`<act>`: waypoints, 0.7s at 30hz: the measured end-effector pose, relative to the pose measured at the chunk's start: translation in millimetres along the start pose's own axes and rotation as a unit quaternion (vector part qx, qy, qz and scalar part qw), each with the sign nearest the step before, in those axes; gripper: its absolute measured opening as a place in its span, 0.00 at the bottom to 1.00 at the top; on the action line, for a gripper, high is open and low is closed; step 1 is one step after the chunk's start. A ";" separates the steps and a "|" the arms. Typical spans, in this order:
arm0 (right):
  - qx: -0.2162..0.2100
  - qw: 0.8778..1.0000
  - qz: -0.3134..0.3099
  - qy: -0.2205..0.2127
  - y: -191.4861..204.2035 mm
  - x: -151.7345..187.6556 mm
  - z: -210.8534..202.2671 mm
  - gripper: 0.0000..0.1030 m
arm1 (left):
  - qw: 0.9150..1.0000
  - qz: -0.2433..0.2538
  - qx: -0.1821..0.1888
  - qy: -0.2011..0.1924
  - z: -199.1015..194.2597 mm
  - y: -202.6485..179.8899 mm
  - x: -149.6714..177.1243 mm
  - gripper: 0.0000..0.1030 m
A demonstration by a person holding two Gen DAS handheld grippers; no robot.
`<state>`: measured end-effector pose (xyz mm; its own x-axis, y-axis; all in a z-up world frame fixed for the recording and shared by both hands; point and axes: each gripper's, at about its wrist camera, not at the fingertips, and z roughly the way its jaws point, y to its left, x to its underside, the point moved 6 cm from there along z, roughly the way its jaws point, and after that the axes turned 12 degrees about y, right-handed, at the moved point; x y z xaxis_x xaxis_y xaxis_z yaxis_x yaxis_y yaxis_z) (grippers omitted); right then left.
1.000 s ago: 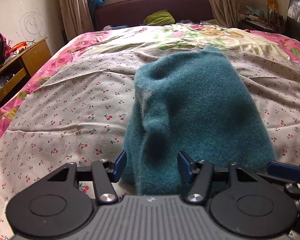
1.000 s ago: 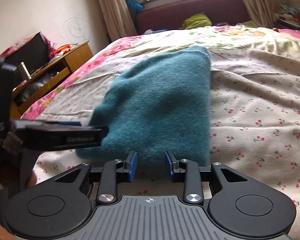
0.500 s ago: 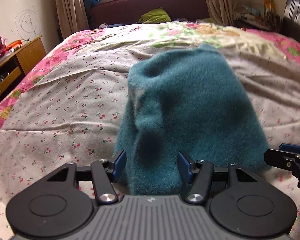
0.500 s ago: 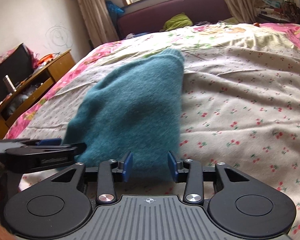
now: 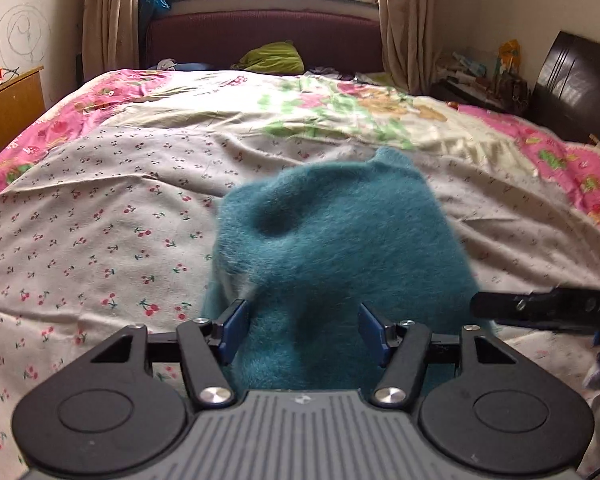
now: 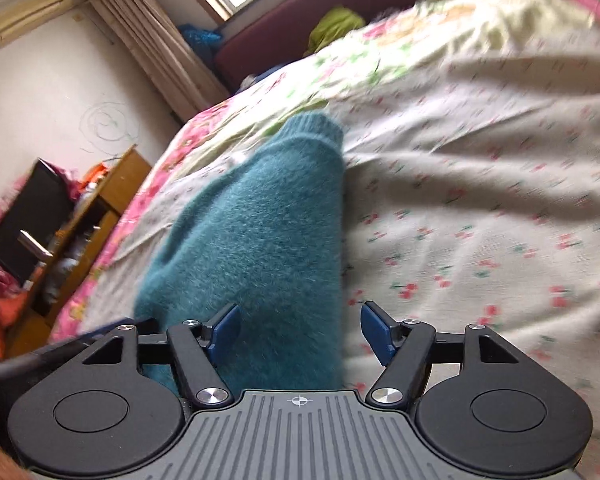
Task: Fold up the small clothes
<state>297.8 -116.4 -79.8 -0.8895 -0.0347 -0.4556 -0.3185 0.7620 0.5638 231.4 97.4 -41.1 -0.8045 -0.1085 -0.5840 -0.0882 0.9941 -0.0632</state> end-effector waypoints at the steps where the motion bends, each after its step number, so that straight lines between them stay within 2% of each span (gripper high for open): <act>1: -0.013 1.000 -0.001 0.011 0.4 -1.7 10.0 0.72 | 1.000 0.009 -0.019 0.010 9.3 6.3 0.7 0.71; 2: -0.023 1.000 -0.002 0.018 0.2 -3.1 20.0 0.79 | 1.000 0.008 -0.013 0.018 17.2 13.0 1.4 0.74; 3: -0.031 0.999 0.000 0.024 -0.8 -3.5 29.0 0.81 | 1.000 -0.010 0.011 0.028 23.9 22.0 1.8 0.75; 5: -0.060 0.997 0.027 0.041 -2.8 -2.5 45.2 0.80 | 0.996 -0.059 0.056 0.045 33.2 40.1 0.5 0.78; 7: -0.066 0.995 0.057 0.043 -0.4 -1.8 47.3 0.75 | 0.996 -0.050 0.057 0.045 37.5 42.2 -1.8 0.81; 9: -0.050 0.996 0.060 0.037 11.7 -1.3 36.8 0.66 | 0.998 -0.023 0.046 0.041 39.3 37.1 -4.7 0.82; 11: -0.010 0.999 0.031 0.031 27.3 -0.1 27.2 0.60 | 0.998 -0.009 0.044 0.039 40.1 35.5 -8.1 0.82; 13: 0.025 0.999 0.023 0.032 28.9 3.0 31.5 0.59 | 0.997 -0.014 0.058 0.038 43.6 39.4 -5.3 0.84; 14: 0.046 0.998 0.027 0.039 22.7 3.2 40.3 0.59 | 0.997 -0.019 0.062 0.038 47.5 42.2 -2.4 0.89; 17: 0.065 0.996 0.040 0.049 19.1 3.8 46.0 0.59 | 0.995 -0.050 0.075 0.034 50.7 49.1 3.1 0.93; 19: 0.080 0.996 0.008 0.041 31.8 7.0 36.9 0.60 | 0.996 -0.059 0.064 0.031 41.1 49.6 4.6 0.93; 21: 0.086 0.996 -0.002 0.039 35.2 11.1 28.8 0.60 | 0.998 -0.046 0.042 0.020 27.2 47.0 6.0 0.93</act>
<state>286.2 -71.4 -84.9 -0.9132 -0.0821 -0.3992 -0.2670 0.8605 0.4338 238.3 143.5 -69.6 -0.8184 -0.1984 -0.5394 -0.1157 0.9762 -0.1834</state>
